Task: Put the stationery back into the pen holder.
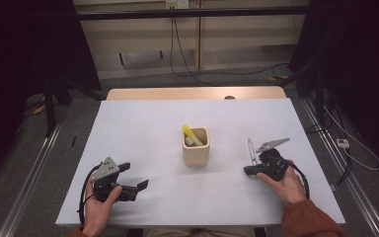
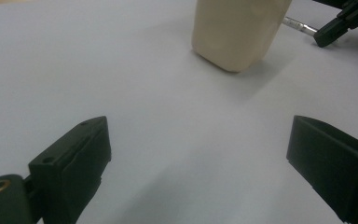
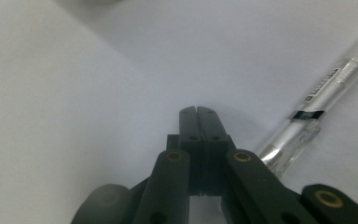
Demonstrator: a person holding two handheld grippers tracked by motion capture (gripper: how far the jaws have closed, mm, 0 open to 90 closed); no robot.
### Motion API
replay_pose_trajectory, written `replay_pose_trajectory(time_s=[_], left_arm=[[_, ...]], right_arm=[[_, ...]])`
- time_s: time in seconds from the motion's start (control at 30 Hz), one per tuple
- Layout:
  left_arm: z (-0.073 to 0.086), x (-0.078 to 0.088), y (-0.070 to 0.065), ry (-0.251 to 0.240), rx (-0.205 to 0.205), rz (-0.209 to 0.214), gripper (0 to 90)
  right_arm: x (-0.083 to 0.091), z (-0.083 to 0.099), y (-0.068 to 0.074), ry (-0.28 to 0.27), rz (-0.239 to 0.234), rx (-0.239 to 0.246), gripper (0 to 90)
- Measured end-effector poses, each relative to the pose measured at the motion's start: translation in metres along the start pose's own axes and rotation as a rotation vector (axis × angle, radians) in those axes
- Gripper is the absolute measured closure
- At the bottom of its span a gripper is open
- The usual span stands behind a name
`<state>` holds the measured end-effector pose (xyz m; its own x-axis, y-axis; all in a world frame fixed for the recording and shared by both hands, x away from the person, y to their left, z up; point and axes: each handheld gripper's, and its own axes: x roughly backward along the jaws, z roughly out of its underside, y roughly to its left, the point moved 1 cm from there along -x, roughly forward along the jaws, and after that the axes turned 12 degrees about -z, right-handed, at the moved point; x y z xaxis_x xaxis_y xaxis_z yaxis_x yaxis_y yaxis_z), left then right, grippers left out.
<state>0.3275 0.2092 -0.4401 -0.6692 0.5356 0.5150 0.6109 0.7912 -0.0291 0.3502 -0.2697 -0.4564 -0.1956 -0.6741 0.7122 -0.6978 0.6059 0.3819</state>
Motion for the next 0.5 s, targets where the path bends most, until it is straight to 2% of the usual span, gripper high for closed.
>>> replay_pose_trajectory(time_s=[0.07,0.2,0.27,0.37,0.5], left_arm=[[-0.0001,0.0001,0.0004,-0.001,-0.006,0.001,6.3],[0.0001,-0.0003,0.0001,-0.005,0.0,0.004,6.3],[0.0,0.0,0.0,0.001,-0.001,0.002,6.3],[0.0,0.0,0.0003,0.0,-0.002,0.001,6.3],[0.0003,-0.0002,0.0003,-0.003,0.0,0.002,6.3]], right_arm=[[0.0015,0.0,-0.0014,0.007,-0.004,-0.012,90.0],[0.0053,0.0013,-0.0016,0.02,0.044,0.022,90.0],[0.0068,0.0017,-0.0024,0.022,0.054,0.022,90.0],[0.0083,0.0023,-0.0037,0.022,0.063,0.027,90.0],[0.0096,0.0027,-0.0055,0.023,0.051,0.017,90.0]])
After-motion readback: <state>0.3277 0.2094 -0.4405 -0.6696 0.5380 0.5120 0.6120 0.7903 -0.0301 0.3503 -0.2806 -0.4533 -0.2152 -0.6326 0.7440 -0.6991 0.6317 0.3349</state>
